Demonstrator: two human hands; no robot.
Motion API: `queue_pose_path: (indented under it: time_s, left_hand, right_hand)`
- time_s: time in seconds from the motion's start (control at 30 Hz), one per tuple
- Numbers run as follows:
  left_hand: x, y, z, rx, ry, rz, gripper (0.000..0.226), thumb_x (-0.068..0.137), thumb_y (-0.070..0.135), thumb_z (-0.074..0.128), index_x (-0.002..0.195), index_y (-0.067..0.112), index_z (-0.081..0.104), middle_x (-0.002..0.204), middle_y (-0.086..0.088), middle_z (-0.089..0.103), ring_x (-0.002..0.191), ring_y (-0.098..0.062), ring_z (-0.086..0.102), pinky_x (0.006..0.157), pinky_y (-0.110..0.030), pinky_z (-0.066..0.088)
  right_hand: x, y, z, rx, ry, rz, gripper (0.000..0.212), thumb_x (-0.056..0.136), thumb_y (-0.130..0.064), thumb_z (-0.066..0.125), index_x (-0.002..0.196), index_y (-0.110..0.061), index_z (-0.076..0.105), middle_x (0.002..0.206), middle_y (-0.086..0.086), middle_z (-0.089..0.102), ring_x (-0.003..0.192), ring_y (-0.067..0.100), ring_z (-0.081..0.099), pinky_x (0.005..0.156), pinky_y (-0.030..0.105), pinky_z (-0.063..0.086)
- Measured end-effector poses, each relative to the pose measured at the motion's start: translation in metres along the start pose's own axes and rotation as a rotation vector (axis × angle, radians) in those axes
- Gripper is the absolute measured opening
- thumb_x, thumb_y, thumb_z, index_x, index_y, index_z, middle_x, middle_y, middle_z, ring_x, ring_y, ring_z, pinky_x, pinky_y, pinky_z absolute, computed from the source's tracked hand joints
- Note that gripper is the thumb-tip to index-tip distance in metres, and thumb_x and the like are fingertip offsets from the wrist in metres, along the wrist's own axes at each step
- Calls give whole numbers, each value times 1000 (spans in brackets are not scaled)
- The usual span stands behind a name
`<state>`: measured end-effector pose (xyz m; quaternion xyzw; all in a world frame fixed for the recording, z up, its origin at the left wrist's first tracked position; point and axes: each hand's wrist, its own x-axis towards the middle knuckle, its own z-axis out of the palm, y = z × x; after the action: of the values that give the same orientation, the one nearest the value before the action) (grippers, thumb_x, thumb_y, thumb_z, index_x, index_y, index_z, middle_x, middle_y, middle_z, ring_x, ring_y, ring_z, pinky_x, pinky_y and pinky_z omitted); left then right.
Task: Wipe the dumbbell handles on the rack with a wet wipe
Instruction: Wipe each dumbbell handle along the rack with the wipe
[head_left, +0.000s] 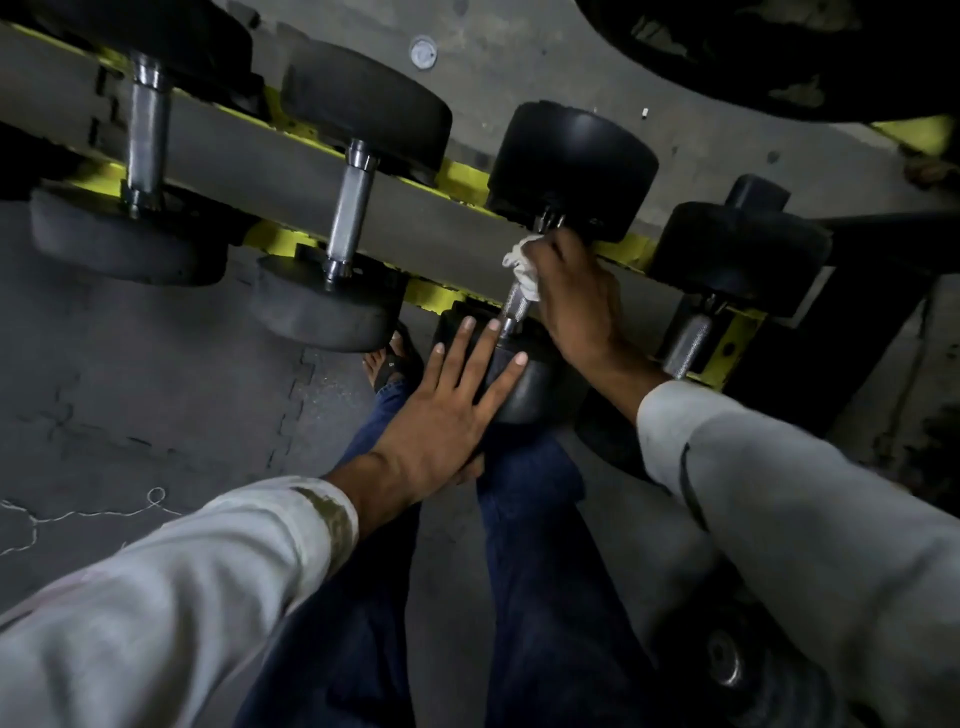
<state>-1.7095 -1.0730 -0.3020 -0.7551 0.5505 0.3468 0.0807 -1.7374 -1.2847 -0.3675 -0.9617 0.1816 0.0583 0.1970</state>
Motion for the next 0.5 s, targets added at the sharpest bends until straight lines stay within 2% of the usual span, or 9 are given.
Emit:
queue_pose_path:
  time_s: [0.1,0.17,0.2,0.27,0.3,0.33,0.37,0.43,0.5]
  left_hand:
    - [0,-2,-1,31,-1,18,134,83,62,70,157,12,-29,160,-31,-33,150,-52,-22,124,-63,14]
    - [1,-6,-1,38,-2,34,134,83,62,70,157,12,-29,160,-30,-33,151,-52,-21,124,-62,13]
    - [1,-7,-1,35,-1,42,134,82,62,71,158,12,-28,161,-30,-32,151,-52,-21,124,-63,13]
    - [0,-11,-1,27,-2,60,133,82,61,72,158,12,-27,161,-30,-31,151,-52,-21,124,-63,14]
    - [0,-13,-1,29,-3,67,133,83,61,71,158,12,-27,161,-30,-32,151,-52,-21,124,-63,14]
    - [0,-14,0,35,-5,73,132,84,60,70,158,12,-28,161,-30,-33,151,-52,-22,124,-63,14]
    - [1,-15,0,37,-9,78,130,85,60,69,158,12,-28,160,-30,-33,151,-52,-22,124,-63,13]
    - [1,-15,0,23,-12,83,126,88,56,67,158,13,-27,160,-29,-33,150,-52,-23,124,-62,12]
    - [1,-14,2,9,-3,79,118,92,48,64,158,13,-27,160,-29,-33,150,-52,-23,124,-62,12]
  right_hand:
    - [-3,-25,14,321,318,398,25,91,-8,56,114,-10,64,116,12,63,102,27,62,85,32,51]
    - [7,-33,22,555,431,687,24,90,-3,55,111,-3,66,112,16,68,102,25,63,88,19,44]
    - [16,-33,24,683,443,854,22,90,-7,55,108,-4,68,110,15,70,100,25,64,87,18,43]
    - [36,-25,28,1003,417,1157,19,90,-26,58,95,-15,72,96,8,73,86,26,68,82,31,50]
    - [43,-17,29,1180,335,1232,21,91,-33,57,91,-16,70,92,7,72,80,25,67,78,36,52]
    - [47,-11,28,1355,219,1233,23,93,-35,55,92,-16,68,93,9,70,80,24,66,78,37,53]
    - [49,-7,26,1525,127,1148,23,93,-35,52,94,-17,65,95,11,67,83,25,66,79,37,54]
    - [48,-5,22,1790,26,971,27,80,-38,54,93,-16,63,94,11,61,91,27,63,85,41,52]
    - [44,-6,25,1968,-20,969,31,82,-36,52,94,-13,68,97,14,66,100,32,62,100,53,45]
